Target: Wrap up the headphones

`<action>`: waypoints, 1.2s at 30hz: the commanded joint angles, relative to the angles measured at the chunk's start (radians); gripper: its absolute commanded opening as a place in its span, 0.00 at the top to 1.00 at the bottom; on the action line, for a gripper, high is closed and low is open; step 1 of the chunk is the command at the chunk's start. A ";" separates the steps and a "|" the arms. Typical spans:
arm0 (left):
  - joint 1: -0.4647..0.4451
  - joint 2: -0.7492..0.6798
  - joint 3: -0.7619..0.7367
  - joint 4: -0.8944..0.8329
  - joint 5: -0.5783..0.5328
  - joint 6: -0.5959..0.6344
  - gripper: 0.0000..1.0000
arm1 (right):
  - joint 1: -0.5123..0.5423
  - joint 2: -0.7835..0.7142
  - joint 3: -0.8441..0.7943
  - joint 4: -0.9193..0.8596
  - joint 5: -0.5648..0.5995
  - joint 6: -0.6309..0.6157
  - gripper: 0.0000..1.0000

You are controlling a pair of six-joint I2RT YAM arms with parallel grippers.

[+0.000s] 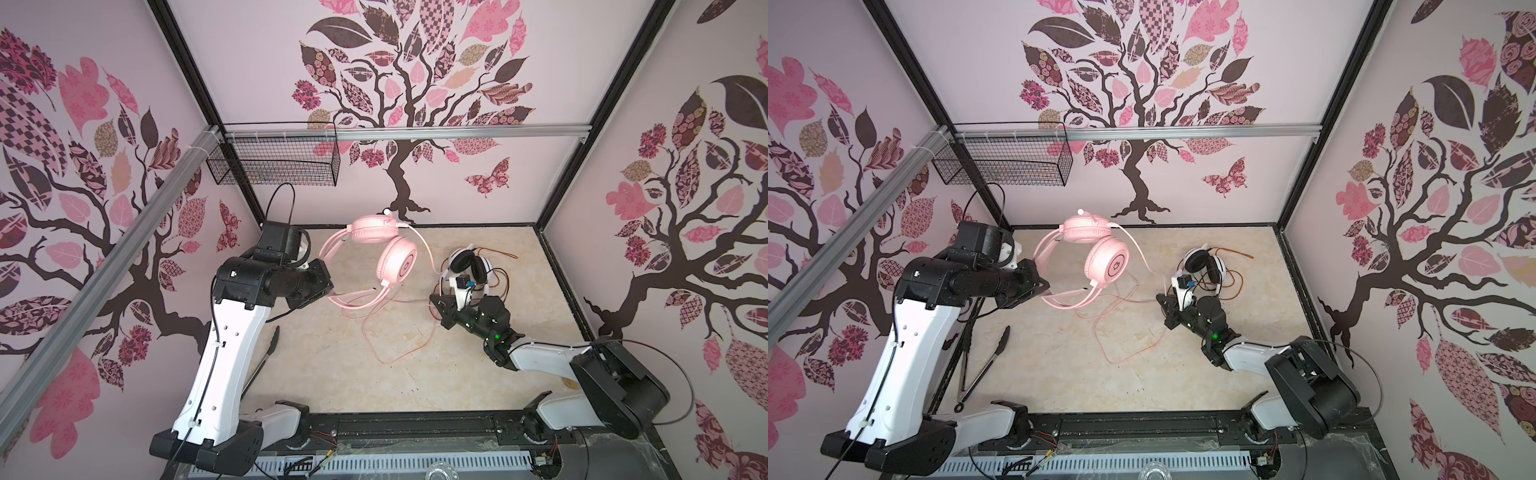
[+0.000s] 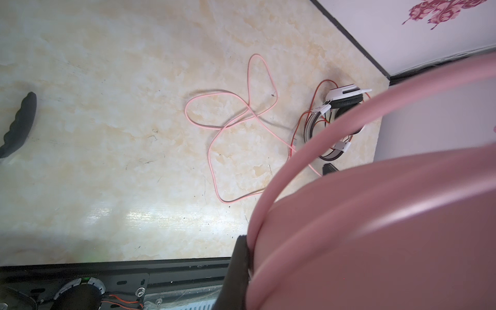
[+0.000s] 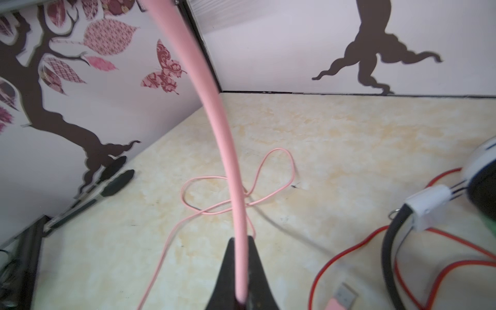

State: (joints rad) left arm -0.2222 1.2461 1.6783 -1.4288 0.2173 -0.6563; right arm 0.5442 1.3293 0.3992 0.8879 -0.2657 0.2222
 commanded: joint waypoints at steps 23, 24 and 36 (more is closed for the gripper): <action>-0.174 0.156 -0.134 0.044 -0.864 0.097 1.00 | 0.233 -0.530 0.432 -1.228 0.448 -0.323 1.00; -0.174 0.166 -0.133 0.044 -0.867 0.094 1.00 | 0.288 -0.529 0.442 -1.227 0.490 -0.348 1.00; -0.352 0.226 -0.138 0.013 -0.979 0.099 1.00 | 0.551 -0.395 0.617 -1.213 0.797 -0.491 1.00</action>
State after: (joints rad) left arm -0.5167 1.4914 1.5406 -1.4319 -0.7116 -0.5465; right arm 1.0920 0.8978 0.9482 -0.3283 0.4206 -0.2276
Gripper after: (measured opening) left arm 0.064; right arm 0.062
